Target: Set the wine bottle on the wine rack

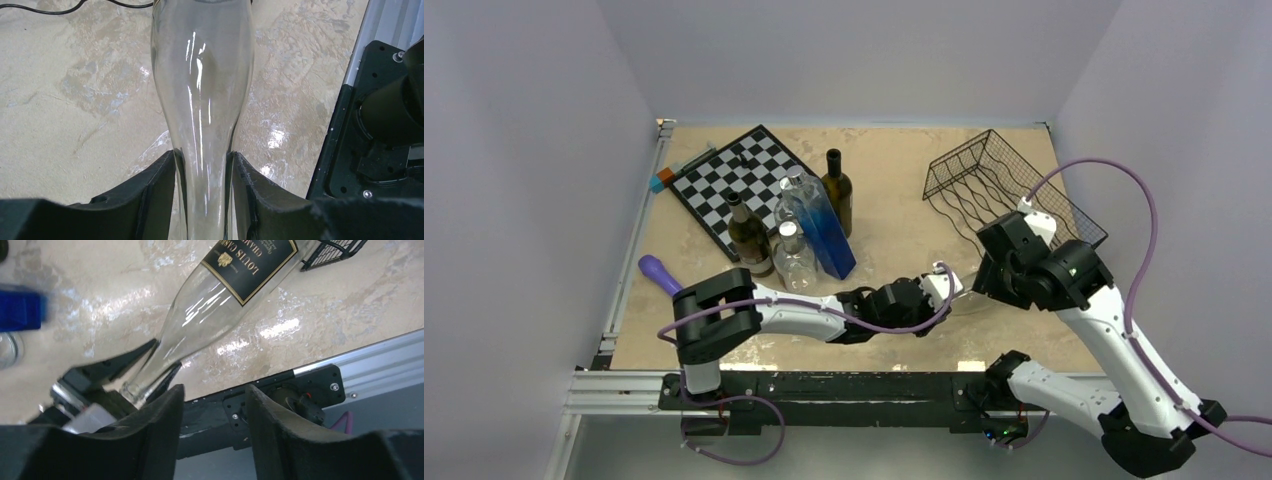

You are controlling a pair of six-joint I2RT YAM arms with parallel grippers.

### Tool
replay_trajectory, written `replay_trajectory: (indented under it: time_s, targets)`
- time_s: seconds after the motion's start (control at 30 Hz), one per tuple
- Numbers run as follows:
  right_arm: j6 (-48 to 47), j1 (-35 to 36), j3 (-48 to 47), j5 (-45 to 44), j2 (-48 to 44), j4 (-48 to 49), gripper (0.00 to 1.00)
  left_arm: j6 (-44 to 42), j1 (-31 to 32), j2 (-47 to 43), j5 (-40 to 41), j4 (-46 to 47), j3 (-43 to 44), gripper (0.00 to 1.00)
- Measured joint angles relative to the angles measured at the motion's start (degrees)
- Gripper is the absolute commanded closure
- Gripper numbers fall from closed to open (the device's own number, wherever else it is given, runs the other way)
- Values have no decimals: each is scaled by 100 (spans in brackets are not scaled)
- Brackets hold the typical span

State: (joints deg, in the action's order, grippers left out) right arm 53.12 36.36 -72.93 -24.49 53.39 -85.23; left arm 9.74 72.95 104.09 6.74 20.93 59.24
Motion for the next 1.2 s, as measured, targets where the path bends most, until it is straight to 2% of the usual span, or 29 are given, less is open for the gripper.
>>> replay_trajectory:
  time_s: [0.13,0.27,0.5,0.77,1.07,1.2]
  targets:
    - [-164,-754,179,55,37,267,55,-57,142,22,297,164,-83,100]
    - [-348,-1502,273,149,-35,485,53,-87,201,22,450,216,-116,100]
    - [-433,-2417,424,122,-219,577,48,-157,317,68,557,262,-116,100]
    - [-439,-4004,1003,138,-313,807,50,-173,407,280,562,374,-48,100]
    - [-780,-5187,1117,221,431,1637,42,-72,407,367,566,341,142,100]
    - [-1062,-5486,1117,321,859,2116,42,-28,407,367,560,332,142,100]
